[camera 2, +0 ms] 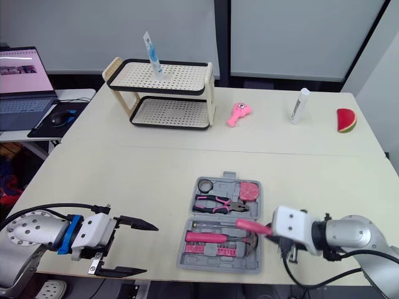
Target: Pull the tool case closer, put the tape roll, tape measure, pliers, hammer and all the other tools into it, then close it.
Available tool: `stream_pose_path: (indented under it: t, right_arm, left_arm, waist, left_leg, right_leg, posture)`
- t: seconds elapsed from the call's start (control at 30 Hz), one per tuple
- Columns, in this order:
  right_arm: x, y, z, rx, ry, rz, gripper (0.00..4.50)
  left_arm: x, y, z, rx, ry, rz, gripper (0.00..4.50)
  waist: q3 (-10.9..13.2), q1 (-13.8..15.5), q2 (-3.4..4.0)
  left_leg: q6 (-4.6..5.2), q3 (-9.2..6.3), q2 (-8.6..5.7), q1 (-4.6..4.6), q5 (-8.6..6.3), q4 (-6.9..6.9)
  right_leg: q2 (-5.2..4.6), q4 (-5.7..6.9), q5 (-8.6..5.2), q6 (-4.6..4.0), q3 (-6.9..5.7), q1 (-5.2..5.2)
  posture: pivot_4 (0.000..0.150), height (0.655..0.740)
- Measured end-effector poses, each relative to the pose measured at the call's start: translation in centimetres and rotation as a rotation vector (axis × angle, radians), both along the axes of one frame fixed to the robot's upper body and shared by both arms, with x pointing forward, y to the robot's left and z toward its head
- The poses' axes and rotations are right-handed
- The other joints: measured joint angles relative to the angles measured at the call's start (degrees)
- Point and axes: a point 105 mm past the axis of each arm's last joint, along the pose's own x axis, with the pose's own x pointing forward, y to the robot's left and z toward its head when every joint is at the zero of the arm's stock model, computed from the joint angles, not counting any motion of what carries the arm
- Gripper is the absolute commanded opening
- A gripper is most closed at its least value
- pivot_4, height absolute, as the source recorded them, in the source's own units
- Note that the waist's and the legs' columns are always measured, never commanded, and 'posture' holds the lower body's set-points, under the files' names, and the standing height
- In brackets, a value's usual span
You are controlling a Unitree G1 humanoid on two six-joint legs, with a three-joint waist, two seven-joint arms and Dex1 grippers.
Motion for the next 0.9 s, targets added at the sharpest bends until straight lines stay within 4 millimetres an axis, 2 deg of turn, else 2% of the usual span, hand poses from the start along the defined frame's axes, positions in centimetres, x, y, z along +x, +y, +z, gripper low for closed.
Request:
stream_pose_path:
  t: [0.13,0.23,0.3,0.6,0.9]
  right_arm:
    - [-0.7,2.9,-0.3,0.013,0.050,0.093,0.71]
    - [-0.8,5.9,-0.9,0.036,0.072,0.139,0.71]
    - [-1.4,7.2,-1.7,0.029,0.110,0.171,0.71]
    - [-1.6,9.7,-3.6,0.011,0.163,0.167,0.71]
    - [-1.0,10.1,-4.5,0.001,0.167,0.137,0.71]
  left_arm:
    - [-0.5,0.2,-0.2,0.017,0.000,-0.019,4.50]
    - [-0.7,0.5,-0.2,0.031,0.005,-0.027,4.50]
    - [-0.8,0.6,-0.1,0.041,0.005,-0.031,4.50]
    - [-0.6,0.6,0.1,0.046,-0.006,-0.032,4.50]
    - [-0.7,0.2,0.2,0.046,-0.016,-0.048,4.50]
  waist:
    - [0.1,0.1,-0.10]
    - [0.1,0.0,-0.31]
    - [0.1,0.0,-0.26]
    - [0.1,0.0,-0.26]
    - [0.1,0.0,-0.26]
  left_leg:
    - [0.00,0.00,-0.01,-0.16,0.00,-0.01]
    - [0.00,-0.05,0.02,-0.34,0.00,-0.05]
    - [0.00,-0.04,0.02,-0.54,0.01,-0.05]
    - [0.00,-0.08,0.01,-0.65,0.01,-0.02]
    - [0.01,-0.09,0.01,-0.61,0.01,0.06]
  right_leg:
    - [-0.02,-0.02,0.05,0.02,0.01,-0.16]
    - [0.05,0.01,0.06,-0.08,-0.01,-0.44]
    - [0.04,0.04,0.07,-0.10,-0.01,-0.60]
    - [0.01,0.10,0.08,-0.09,-0.14,-0.63]
    - [0.02,0.14,0.10,-0.07,-0.13,-0.60]
  posture:
    - [0.150,0.7350]
    - [0.150,0.7350]
    - [0.150,0.7350]
    - [0.150,0.7350]
    - [0.150,0.7350]
